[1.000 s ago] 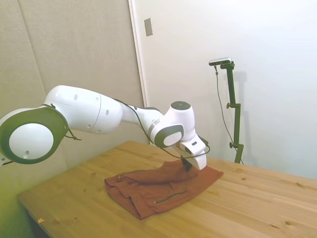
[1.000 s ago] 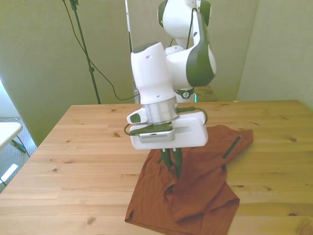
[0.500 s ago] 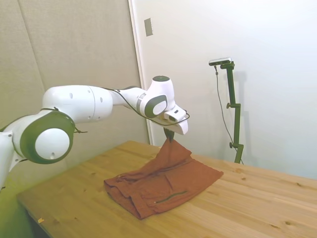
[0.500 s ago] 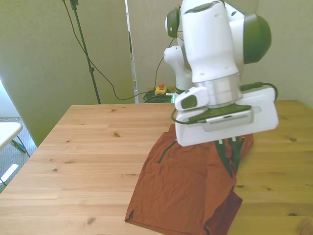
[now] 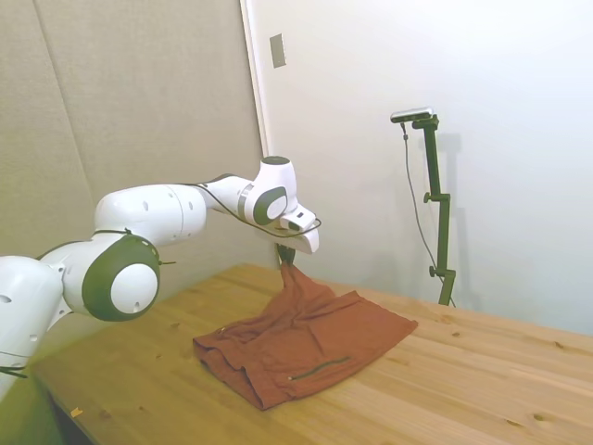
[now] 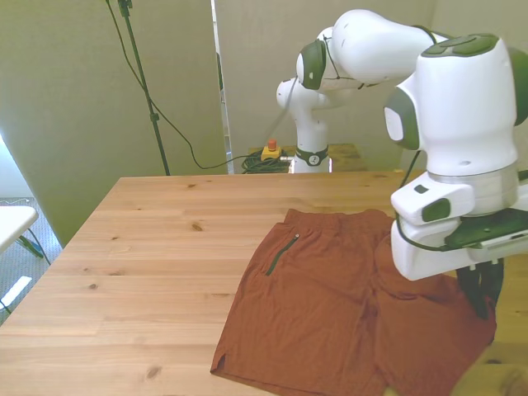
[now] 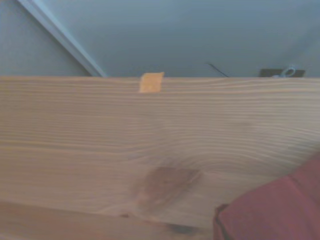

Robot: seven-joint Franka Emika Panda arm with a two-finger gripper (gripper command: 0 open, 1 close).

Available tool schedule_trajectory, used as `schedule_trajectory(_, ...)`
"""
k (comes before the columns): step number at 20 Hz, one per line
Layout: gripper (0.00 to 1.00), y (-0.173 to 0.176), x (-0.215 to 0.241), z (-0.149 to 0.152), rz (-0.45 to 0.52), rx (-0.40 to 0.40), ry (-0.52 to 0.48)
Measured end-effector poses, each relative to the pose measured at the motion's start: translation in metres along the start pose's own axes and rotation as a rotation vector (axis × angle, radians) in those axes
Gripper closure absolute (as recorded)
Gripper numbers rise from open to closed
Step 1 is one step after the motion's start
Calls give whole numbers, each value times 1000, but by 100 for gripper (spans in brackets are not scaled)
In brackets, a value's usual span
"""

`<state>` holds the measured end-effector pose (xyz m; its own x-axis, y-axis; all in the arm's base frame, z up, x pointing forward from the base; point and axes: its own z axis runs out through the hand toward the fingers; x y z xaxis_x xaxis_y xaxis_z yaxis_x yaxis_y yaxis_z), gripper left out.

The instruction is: Unfold the shorts

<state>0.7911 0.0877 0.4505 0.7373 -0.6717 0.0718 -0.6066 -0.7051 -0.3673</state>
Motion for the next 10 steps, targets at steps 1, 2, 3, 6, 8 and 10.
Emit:
schedule_trajectory(1,0,-5,-2,-5,-10,5,10)
schedule_trajectory(2,0,-8,-3,-10,-14,13,18)
schedule_trajectory(3,0,-11,-2,-16,-16,22,26)
schedule_trajectory(6,0,-15,2,-31,-18,41,43)
schedule_trajectory(8,0,-19,1,-39,-27,53,42)
schedule_trajectory(10,0,-22,-1,-46,-32,57,36)
